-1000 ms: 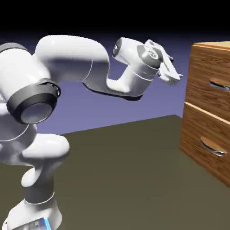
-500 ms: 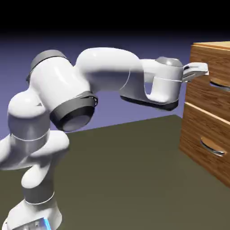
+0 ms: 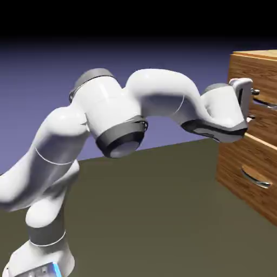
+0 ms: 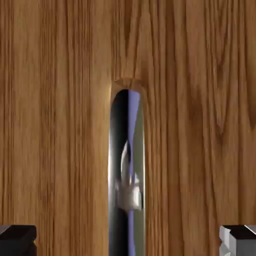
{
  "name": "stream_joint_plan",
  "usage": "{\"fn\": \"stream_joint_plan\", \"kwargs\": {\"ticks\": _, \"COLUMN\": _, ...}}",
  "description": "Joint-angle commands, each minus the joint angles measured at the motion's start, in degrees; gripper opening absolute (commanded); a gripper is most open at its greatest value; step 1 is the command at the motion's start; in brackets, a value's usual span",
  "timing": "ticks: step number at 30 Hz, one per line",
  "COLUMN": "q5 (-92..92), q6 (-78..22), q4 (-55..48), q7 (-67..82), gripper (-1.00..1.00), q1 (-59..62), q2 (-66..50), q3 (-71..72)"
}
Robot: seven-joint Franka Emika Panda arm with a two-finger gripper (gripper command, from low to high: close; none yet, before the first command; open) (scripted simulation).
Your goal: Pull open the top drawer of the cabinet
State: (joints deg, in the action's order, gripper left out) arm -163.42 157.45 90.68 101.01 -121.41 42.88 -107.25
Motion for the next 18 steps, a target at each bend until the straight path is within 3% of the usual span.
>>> {"fn": "stream_joint_plan", "kwargs": {"ticks": 1, "q5": 0.4, "q6": 0.6, "q4": -2.1, "q7": 1.0, "gripper": 0.00, "q1": -1.7, "q2": 1.0, "q3": -1.1}}
{"fn": "stream_joint_plan", "kwargs": {"ticks": 4, "q5": 1.3, "q6": 2.1, "q4": -7.6, "q7": 3.8, "gripper": 0.00, "q1": -6.3, "q2": 3.6, "q3": -3.9}}
{"fn": "stream_joint_plan", "kwargs": {"ticks": 5, "q5": 1.3, "q6": 2.1, "q4": -7.6, "q7": 3.8, "gripper": -1.00, "q1": -6.3, "q2": 3.6, "q3": -3.9}}
{"fn": "stream_joint_plan", "kwargs": {"ticks": 18, "q5": -2.0, "q6": -4.1, "q4": 16.4, "q7": -6.3, "gripper": -1.00, "q1": 16.4, "q2": -6.3, "q3": 11.7}}
